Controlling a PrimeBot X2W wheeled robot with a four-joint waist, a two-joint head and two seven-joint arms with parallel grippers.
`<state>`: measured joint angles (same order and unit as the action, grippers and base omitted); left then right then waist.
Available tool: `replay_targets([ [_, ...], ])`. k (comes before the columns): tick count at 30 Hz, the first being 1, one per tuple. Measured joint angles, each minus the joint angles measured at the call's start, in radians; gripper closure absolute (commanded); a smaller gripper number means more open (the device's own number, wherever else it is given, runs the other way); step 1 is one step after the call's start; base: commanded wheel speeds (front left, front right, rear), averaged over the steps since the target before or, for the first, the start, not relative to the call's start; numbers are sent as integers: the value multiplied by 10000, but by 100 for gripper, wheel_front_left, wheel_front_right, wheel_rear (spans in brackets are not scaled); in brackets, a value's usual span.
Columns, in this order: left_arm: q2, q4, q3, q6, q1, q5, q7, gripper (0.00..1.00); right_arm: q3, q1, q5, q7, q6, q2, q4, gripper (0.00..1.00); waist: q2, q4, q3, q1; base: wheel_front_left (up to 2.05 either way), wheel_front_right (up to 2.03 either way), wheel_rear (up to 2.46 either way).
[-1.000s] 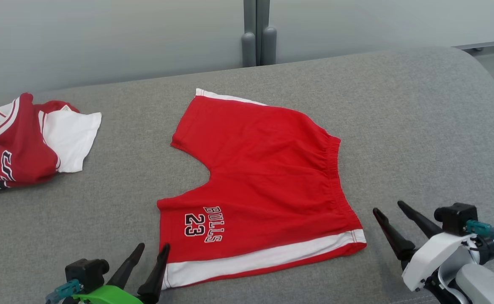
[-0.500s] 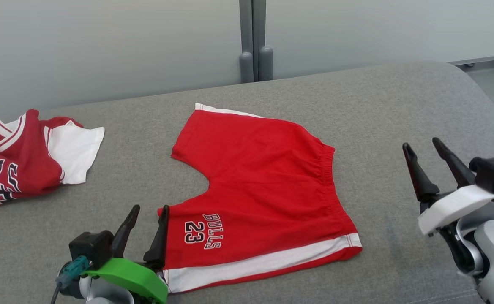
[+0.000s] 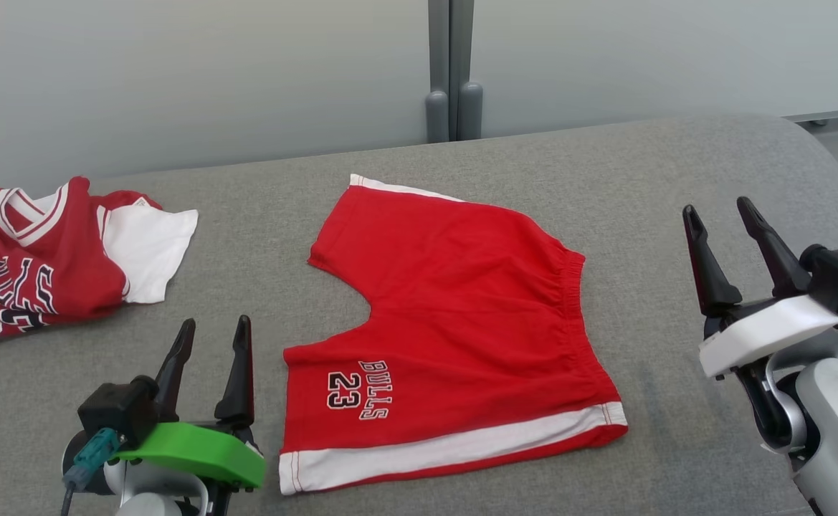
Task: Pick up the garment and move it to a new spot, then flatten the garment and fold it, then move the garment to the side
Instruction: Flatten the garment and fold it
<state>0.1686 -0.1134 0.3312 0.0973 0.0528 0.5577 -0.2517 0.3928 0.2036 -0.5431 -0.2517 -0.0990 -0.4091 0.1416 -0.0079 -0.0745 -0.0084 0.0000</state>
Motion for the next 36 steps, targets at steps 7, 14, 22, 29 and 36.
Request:
replay_targets([
  [7, -153, 150, -681, 138, -589, -245, 0, 0, -8, -514, 219, 0, -88, 155, -2, 0, 0, 213, -12, 0, 0, 0, 0],
  [14, -345, 349, -1058, 174, -860, -476, 0, 0, -13, -851, 447, 0, -100, 368, 38, 0, 0, 250, 7, 0, 0, 0, 0],
  [22, -589, 497, -1093, 176, -1142, -863, 0, 0, 0, -938, 585, 0, -104, 587, 90, 0, 0, 239, 0, 0, 0, 0, 0],
  [29, -656, 566, -1103, 176, -1243, -972, 0, 0, -12, -966, 692, 0, -165, 598, 90, 0, 0, 258, -23, 0, 0, 0, 0],
  [36, -700, 516, -1064, 174, -1435, -1049, 0, 0, 58, -1107, 784, 0, -157, 616, 174, 0, 0, 283, -36, 0, 0, 0, 0],
])
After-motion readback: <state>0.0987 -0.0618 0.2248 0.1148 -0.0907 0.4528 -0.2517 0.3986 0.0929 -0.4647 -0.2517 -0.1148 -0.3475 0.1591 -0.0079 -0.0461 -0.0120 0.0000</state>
